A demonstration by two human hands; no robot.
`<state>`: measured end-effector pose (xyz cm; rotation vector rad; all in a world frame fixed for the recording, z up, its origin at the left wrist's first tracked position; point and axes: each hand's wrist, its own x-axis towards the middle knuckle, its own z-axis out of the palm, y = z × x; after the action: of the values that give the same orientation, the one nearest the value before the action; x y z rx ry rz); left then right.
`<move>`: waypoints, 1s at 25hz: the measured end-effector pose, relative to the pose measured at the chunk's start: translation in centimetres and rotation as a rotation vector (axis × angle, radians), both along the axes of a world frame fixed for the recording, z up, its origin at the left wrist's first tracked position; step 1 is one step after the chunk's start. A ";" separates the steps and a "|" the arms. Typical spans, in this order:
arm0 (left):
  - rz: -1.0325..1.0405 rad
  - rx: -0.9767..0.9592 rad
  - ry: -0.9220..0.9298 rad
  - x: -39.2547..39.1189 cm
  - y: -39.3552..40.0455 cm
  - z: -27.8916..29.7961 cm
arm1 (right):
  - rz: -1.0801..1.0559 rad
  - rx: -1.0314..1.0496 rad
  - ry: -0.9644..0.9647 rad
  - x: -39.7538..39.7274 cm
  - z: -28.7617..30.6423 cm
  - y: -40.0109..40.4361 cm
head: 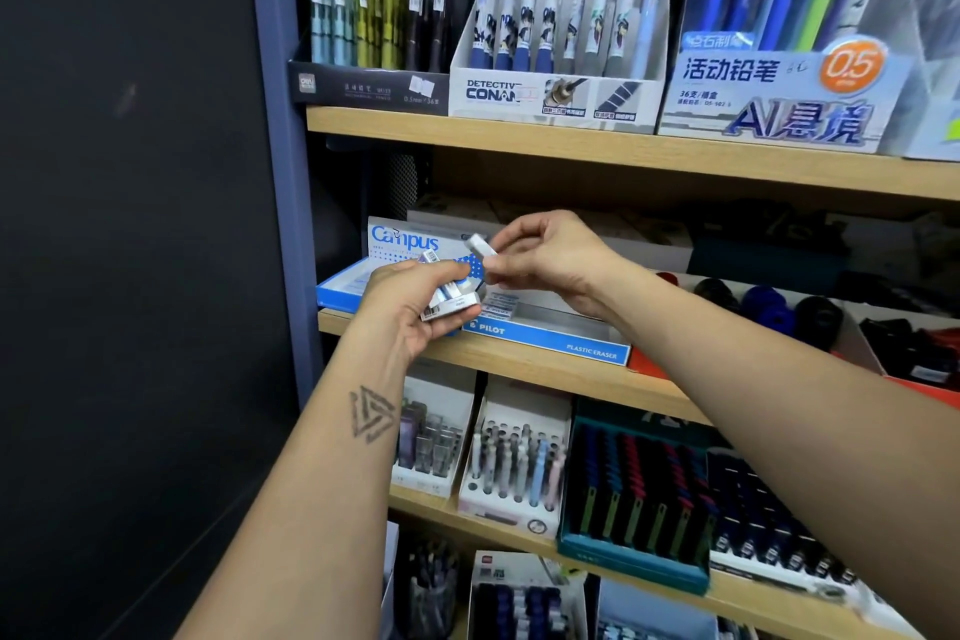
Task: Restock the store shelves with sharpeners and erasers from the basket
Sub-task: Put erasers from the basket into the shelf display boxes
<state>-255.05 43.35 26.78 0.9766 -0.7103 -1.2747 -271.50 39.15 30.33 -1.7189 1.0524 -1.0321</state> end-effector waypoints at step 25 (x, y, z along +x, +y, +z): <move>-0.133 0.053 -0.047 -0.6 0.3 -0.4 | -0.500 -0.422 1.059 -1.2 -4.2 -3.0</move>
<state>-255.63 43.68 26.34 1.0183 -0.7920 -1.3963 -272.68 36.18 26.10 -2.5074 2.1169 -0.5928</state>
